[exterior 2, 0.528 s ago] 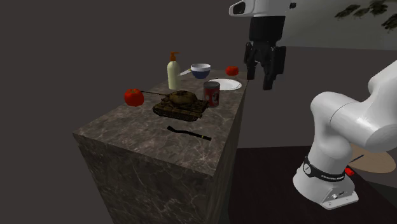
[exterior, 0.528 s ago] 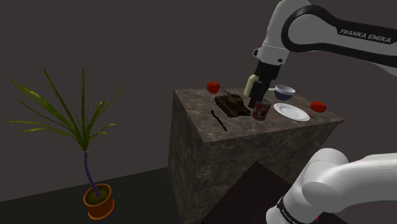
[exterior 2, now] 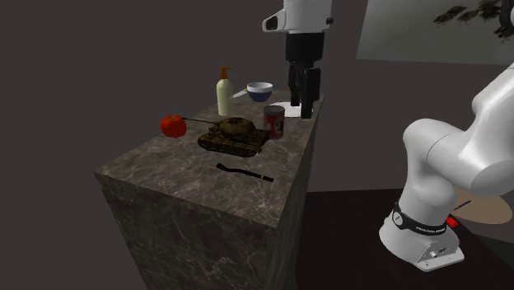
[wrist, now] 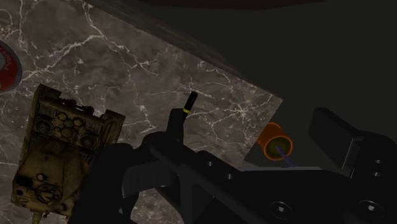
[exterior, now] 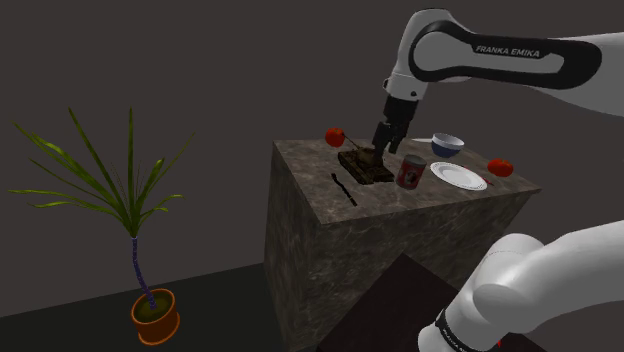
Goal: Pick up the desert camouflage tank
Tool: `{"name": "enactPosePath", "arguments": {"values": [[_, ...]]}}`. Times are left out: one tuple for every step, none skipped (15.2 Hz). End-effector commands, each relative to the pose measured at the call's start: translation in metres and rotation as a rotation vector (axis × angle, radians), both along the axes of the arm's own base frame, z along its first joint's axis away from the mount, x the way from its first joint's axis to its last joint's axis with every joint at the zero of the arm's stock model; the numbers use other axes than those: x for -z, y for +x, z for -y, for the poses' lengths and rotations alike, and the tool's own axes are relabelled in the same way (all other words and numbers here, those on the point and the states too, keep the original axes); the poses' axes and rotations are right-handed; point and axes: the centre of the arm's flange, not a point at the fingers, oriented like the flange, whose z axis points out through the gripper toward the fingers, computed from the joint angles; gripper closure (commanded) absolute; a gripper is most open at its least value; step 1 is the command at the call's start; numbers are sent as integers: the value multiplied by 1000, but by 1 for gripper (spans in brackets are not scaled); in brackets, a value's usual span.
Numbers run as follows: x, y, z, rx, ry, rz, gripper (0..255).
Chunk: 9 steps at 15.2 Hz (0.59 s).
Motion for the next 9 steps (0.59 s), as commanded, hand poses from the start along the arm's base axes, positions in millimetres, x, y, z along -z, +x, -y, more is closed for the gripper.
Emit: {"name": "enactPosePath", "arguments": {"values": [[7,22,20,31,-1,-1,0],[10,32,27,46,0,-2,0],[14,42,36,61,0,-3,0],[17,52,44,76,0,-3,0],[20,61,52,91,0,-4,0],[23,71,61,106,1,-5,0],[27,80,70,120,1,-5,0],[30,90,78,135,1,-6,0],[33,99,87,150,1,-7,0]]}}
